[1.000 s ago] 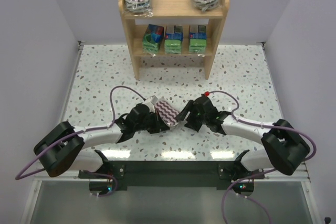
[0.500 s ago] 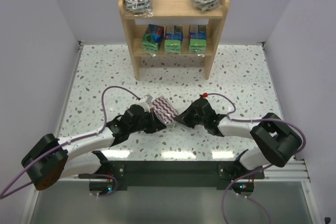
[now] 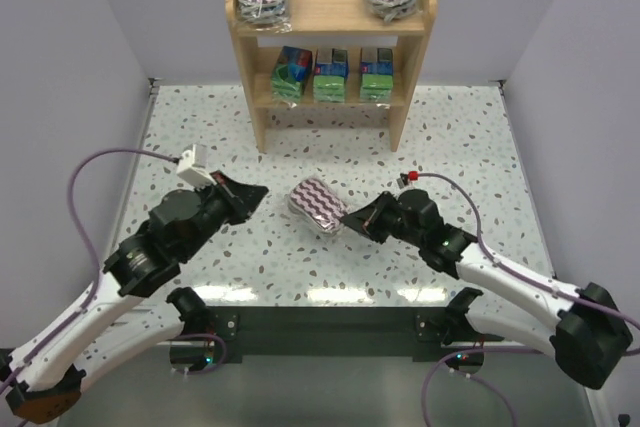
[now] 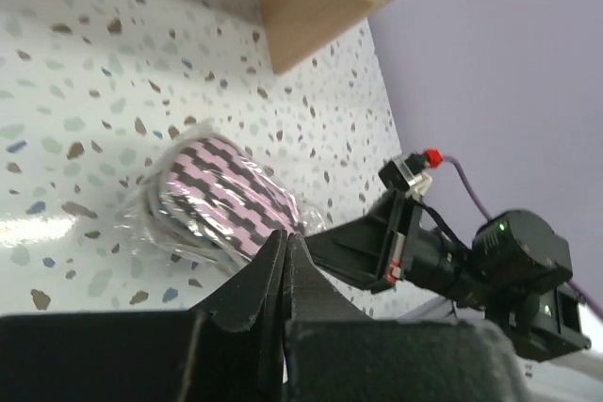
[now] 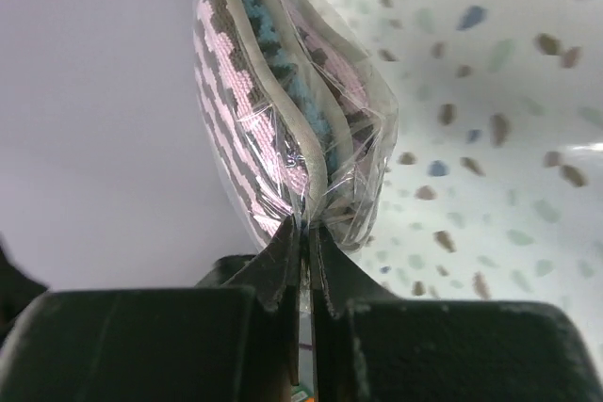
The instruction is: Place and organize the cleaning sponges onto the shelf
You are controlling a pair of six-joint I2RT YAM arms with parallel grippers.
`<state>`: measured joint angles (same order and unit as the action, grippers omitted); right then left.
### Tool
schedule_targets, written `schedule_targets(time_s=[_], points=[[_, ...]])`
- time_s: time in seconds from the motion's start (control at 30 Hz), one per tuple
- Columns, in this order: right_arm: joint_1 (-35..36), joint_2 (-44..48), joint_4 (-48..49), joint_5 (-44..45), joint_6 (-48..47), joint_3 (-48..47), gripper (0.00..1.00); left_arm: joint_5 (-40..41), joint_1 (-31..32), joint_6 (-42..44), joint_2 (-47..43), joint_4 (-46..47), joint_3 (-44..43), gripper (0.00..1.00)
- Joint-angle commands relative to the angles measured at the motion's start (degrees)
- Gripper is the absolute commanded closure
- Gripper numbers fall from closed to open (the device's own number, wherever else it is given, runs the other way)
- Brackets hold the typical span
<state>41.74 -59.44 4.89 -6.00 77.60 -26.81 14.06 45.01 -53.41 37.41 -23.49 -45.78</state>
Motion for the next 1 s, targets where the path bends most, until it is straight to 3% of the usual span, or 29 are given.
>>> schedule_targets(time_s=[0.0,0.27,0.47,0.63,0.97], points=[[0.36,6.87,-4.70,-1.38,1.06,-7.62,1.00,10.71,-0.37,1.20,-2.77,-12.97,-5.01,1.00],[0.19,9.87,-9.01,-3.93,-1.13,-26.08,1.00,15.55,-0.19,-1.43,-9.98,-19.05,-7.48,1.00],[0.28,4.69,-12.97,5.81,-5.97,-43.84,1.00,13.27,-0.28,-2.23,-11.66,-20.02,-6.16,1.00],[0.19,-5.91,-12.70,20.19,-7.64,-57.98,1.00,11.87,-0.28,-2.31,-11.57,-19.84,-6.16,1.00],[0.45,-29.39,-13.67,33.93,-7.02,-82.51,1.00,9.76,-0.28,-5.04,-13.41,-21.51,-5.11,1.00]])
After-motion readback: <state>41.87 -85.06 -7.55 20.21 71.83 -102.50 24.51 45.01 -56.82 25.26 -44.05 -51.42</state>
